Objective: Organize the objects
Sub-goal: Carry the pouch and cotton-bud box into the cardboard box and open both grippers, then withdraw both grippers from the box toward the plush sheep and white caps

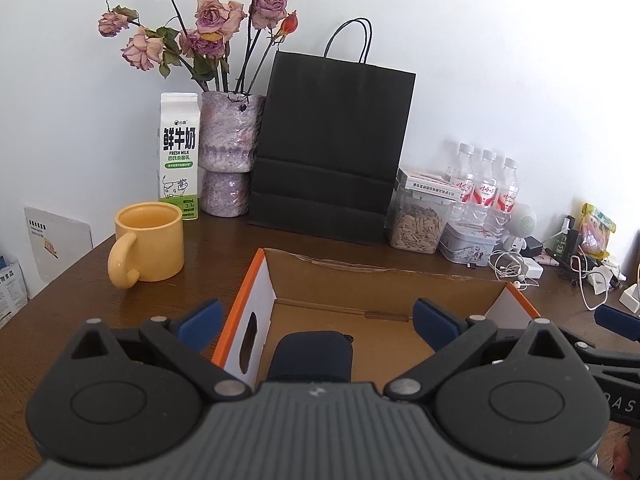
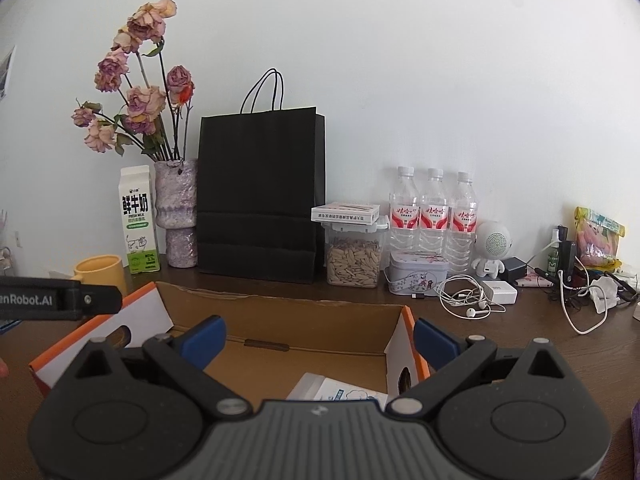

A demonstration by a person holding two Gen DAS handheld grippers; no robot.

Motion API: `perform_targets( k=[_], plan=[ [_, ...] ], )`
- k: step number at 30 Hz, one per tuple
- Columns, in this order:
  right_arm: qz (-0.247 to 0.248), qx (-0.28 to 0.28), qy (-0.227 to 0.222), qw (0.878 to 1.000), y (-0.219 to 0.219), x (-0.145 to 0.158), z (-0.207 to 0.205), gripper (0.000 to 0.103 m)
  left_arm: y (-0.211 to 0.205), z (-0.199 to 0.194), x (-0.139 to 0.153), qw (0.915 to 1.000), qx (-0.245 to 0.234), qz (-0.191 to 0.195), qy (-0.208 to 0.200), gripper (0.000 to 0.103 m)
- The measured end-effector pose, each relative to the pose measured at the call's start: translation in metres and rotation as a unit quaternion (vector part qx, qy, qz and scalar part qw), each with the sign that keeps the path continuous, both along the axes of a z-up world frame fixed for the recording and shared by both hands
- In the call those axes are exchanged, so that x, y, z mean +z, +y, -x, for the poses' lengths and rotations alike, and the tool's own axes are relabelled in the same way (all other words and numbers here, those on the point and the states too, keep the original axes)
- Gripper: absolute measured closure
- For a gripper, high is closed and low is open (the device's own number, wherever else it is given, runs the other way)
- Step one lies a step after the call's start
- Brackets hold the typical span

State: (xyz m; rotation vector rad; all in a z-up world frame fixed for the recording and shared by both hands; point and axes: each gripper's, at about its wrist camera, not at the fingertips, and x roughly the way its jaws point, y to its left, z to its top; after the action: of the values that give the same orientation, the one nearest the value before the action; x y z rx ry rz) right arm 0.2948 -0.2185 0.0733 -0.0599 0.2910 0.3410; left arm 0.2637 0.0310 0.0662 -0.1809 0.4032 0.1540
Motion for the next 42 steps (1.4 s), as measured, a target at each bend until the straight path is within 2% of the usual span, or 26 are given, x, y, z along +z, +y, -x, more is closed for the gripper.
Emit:
perform_targets(
  k=[20,32,42],
  plan=[
    [0.014,0.012,0.012,1.000,-0.026,-0.012,0.095,0.002,0.009,0.084,0.004,0.9997,-0.010,-0.014,0.017,0.000],
    [0.028,0.030,0.020,0.999,-0.029,-0.017,0.144,0.001,0.019,0.130,-0.011,0.9990,-0.015,-0.014,0.039,0.000],
    [0.035,0.041,0.048,0.997,-0.031,-0.034,0.167,0.001,0.024,0.161,-0.026,0.9980,-0.020,-0.016,0.058,0.000]
  ],
)
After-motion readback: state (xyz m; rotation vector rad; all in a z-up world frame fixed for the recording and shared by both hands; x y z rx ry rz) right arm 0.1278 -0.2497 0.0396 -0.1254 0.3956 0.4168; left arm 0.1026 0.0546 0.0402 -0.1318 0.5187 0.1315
